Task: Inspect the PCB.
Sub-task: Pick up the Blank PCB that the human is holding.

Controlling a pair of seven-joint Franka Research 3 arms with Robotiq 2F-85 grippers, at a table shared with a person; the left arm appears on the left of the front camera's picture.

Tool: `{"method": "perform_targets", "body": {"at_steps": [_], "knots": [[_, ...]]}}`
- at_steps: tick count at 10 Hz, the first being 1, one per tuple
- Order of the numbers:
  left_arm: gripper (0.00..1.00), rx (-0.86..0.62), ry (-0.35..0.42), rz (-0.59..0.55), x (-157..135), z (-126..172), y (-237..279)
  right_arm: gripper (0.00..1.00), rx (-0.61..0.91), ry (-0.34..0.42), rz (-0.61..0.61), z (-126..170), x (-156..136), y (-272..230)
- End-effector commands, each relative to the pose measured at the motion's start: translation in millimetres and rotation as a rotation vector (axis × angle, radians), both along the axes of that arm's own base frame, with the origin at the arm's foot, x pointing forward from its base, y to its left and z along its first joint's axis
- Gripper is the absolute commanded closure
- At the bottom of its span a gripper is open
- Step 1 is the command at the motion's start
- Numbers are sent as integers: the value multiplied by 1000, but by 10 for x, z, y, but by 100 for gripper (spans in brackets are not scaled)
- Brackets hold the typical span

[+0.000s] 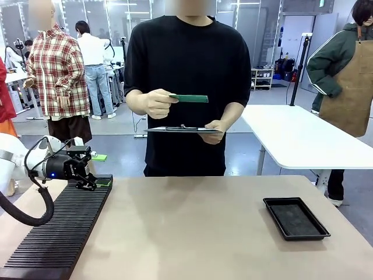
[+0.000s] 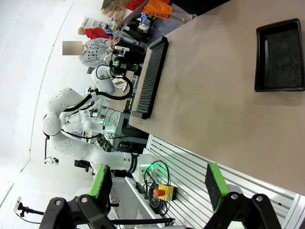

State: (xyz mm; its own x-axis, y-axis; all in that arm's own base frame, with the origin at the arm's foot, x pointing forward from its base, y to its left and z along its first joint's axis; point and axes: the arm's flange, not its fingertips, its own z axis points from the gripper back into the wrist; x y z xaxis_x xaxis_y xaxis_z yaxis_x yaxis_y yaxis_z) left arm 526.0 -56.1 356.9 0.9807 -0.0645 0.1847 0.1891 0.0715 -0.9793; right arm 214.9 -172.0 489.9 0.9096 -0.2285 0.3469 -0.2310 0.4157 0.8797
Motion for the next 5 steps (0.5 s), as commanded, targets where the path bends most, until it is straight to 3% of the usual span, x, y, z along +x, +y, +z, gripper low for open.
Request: {"method": "perform_targets", "body": {"at_steps": [1, 2, 4, 5], "knots": [[0, -2, 0, -3, -1, 5, -8, 0, 6, -21, 7, 20, 1, -4], [0, 0, 0, 0, 0, 0, 0, 0, 6, -21, 7, 20, 1, -4], [0, -13, -38, -42, -101, 491, 269, 0, 6, -21, 7, 20, 1, -4], [0, -23, -60, -31, -345, 713, 504, 0, 6, -21, 7, 20, 1, -4]]}}
